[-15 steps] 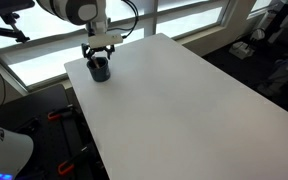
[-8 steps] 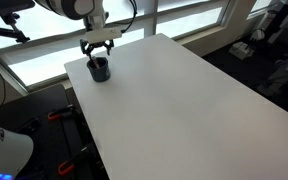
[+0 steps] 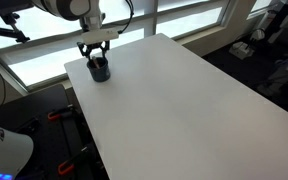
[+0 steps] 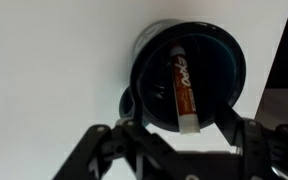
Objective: Take the red marker out of the mug.
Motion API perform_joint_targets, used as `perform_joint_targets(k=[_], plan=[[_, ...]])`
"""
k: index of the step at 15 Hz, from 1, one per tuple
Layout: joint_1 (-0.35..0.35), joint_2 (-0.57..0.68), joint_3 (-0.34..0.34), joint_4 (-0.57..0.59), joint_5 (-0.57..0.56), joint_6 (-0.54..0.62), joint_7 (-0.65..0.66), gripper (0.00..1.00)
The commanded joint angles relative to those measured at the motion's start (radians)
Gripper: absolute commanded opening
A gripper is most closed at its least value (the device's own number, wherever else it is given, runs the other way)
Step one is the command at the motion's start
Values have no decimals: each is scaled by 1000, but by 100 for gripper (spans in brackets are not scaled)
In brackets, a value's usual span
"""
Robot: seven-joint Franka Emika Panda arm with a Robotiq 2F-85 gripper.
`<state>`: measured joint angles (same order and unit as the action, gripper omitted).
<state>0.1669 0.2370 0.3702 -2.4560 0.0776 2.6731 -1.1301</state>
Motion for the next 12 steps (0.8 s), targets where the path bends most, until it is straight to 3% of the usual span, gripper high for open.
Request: perform_joint_targets(k=[1,12], plan=[[8,-44,7,-38,0,6,40,72],[20,-46,4,-61,-12,14,34,59]])
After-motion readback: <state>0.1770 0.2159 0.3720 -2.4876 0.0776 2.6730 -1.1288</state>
